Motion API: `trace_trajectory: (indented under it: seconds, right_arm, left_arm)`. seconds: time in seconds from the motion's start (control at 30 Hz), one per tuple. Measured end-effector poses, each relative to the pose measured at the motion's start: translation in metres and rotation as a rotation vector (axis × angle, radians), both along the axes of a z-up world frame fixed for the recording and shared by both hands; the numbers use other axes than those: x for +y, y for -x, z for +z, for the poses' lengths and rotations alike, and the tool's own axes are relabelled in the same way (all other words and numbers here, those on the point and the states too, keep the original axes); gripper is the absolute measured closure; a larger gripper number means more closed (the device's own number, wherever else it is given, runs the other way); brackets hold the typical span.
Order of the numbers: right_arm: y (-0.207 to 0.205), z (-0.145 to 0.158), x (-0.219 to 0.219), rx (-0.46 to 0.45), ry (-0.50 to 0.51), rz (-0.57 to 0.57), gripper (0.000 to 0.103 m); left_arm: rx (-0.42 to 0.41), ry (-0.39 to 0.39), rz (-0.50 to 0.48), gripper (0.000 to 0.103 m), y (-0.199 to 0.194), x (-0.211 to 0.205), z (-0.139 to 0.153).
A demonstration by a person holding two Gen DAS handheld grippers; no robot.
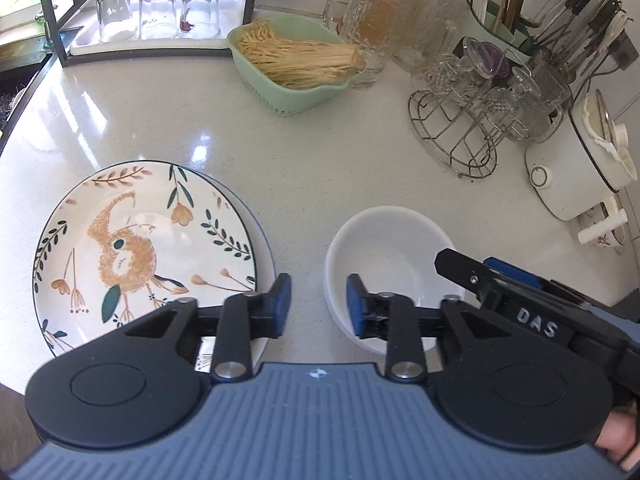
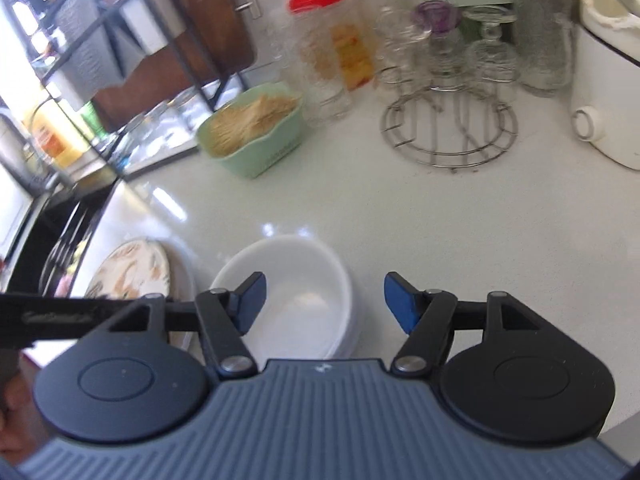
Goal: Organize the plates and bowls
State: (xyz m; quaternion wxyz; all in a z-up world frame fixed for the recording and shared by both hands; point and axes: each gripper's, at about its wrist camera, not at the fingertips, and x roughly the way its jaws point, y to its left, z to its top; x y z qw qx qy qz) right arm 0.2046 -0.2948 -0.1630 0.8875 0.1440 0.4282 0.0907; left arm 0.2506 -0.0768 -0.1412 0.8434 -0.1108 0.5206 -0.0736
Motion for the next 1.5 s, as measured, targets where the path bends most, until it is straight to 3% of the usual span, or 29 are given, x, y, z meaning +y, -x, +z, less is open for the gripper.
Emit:
trace_trajectory:
  seconds: [0.23,0.3,0.33,0.4,0.47,0.63,0.73,1.17,1.5]
  right_arm:
    - [-0.007,-0.034,-0.001,0.125,-0.109,-0.071,0.04]
    - [-0.007,-0.038,0.002,0.137,-0.127,-0.082,0.05]
    - [-0.006,-0.039,0.002,0.142,-0.145,-0.105,0.054]
    - [-0.004,-0.042,-0.003,0.147,-0.186,-0.188,0.07]
    - [-0.001,-0.045,-0.006,0.147,-0.195,-0.227,0.079]
    - [0.0,-0.046,-0.004,0.145,-0.169,-0.202,0.081]
    - [0.003,-0.046,-0.006,0.14,-0.161,-0.208,0.09]
    - [0.034,-0.046,-0.053,0.126,-0.175,-0.343,0.091]
    - [0.039,-0.051,-0.057,0.14,-0.164,-0.341,0.091]
  left_arm:
    - [0.013,0.015,0.001,0.057,0.0,0.019,0.003]
    - [0.014,0.008,-0.022,0.053,-0.001,0.018,0.003]
    - [0.007,0.011,-0.046,0.045,-0.001,0.017,0.004]
    - [-0.003,0.006,-0.095,0.034,0.001,0.012,0.007]
    - [-0.022,-0.009,-0.118,0.034,0.003,0.007,0.011]
    - [-0.008,0.001,-0.151,0.034,0.002,-0.004,0.008]
    - [-0.004,-0.008,-0.172,0.034,0.002,-0.01,0.006]
    - [0.047,-0.002,-0.295,0.034,-0.004,-0.061,-0.024]
    - [0.115,0.014,-0.287,0.037,-0.02,-0.074,-0.054]
